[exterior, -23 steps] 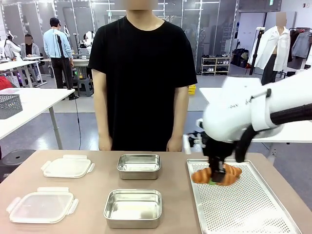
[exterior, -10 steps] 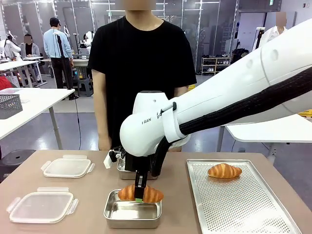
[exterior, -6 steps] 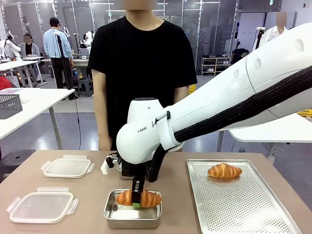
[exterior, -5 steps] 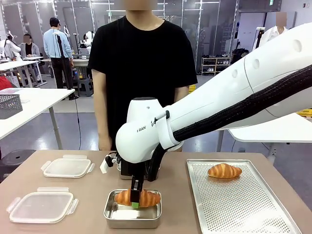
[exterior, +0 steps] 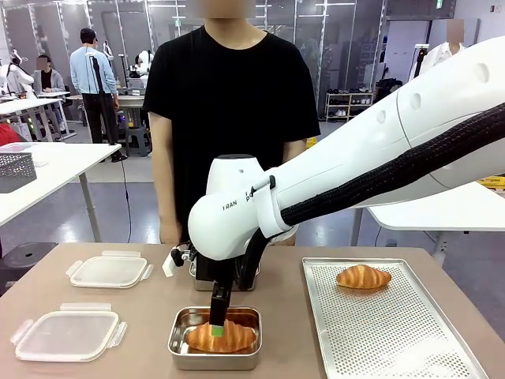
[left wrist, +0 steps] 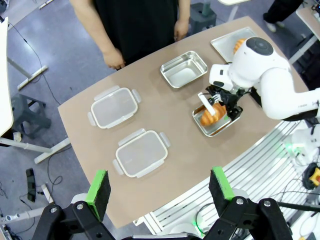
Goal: Place the bread into the airtight container.
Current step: Pick up a Butter Roll and place it into an empty Airtight Container.
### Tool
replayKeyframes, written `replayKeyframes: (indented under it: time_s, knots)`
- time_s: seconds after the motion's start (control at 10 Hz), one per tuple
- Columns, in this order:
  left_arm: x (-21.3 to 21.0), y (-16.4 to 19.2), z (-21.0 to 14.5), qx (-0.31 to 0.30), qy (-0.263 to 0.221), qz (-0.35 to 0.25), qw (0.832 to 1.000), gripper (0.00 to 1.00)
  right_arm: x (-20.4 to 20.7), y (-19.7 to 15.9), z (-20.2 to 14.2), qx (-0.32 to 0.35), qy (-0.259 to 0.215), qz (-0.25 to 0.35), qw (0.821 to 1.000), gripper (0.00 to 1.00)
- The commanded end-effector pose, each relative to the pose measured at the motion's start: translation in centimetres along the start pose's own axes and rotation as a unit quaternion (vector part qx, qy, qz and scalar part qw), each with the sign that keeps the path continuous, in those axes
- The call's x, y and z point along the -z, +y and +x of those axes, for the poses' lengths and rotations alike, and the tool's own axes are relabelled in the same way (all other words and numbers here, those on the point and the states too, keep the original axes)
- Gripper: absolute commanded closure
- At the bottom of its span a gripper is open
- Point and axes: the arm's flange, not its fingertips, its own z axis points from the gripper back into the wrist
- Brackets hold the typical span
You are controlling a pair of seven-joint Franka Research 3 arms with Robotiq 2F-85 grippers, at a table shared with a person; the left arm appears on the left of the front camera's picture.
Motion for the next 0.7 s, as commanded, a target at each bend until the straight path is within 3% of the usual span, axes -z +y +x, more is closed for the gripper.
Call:
replayKeyframes:
  time_s: [0.0, 0.6]
  knots:
    - [-0.20, 0.07, 0.18, 0.002, 0.000, 0.000, 1.000, 0.00, -0.30, 0.41, -0.11, 0.008, -0.008, -0.005, 1.000, 0.00]
    - [-0.20, 0.07, 0.18, 0.002, 0.000, 0.000, 1.000, 0.00, -0.09, 0.02, 0.04, 0.000, -0.001, -0.001, 1.000, 0.00]
